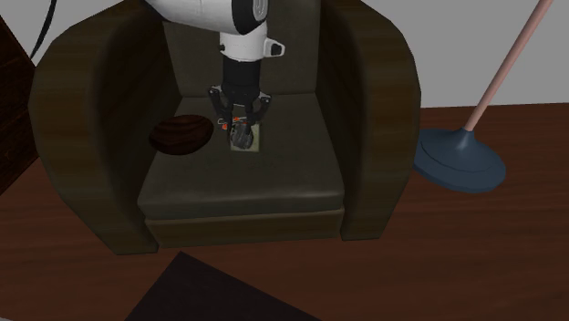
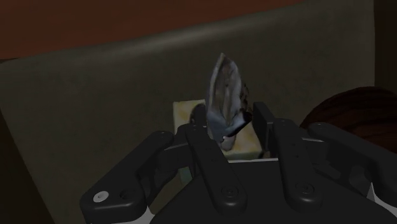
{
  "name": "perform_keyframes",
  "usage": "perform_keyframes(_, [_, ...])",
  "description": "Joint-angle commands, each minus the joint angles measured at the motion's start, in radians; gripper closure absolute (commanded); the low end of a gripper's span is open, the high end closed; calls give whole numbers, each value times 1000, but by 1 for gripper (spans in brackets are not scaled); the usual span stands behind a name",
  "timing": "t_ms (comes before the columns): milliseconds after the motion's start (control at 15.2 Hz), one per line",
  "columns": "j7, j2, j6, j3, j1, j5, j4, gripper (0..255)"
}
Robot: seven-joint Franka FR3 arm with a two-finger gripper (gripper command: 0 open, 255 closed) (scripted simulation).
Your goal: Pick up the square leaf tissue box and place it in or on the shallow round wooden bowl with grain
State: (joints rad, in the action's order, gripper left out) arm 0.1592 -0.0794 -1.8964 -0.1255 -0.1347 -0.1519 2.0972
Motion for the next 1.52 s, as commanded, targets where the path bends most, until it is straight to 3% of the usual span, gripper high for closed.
perform_keyframes(0, [-2, -10, 25, 1, 0, 0, -15, 255])
perform_keyframes(396, [-9, -25, 93, 3, 2, 2, -69, 255])
perform_keyframes(924, [-201, 35, 100, -101, -88, -16, -164, 255])
perform_keyframes(1452, [-401, 160, 120, -194, -183, 6, -335, 255])
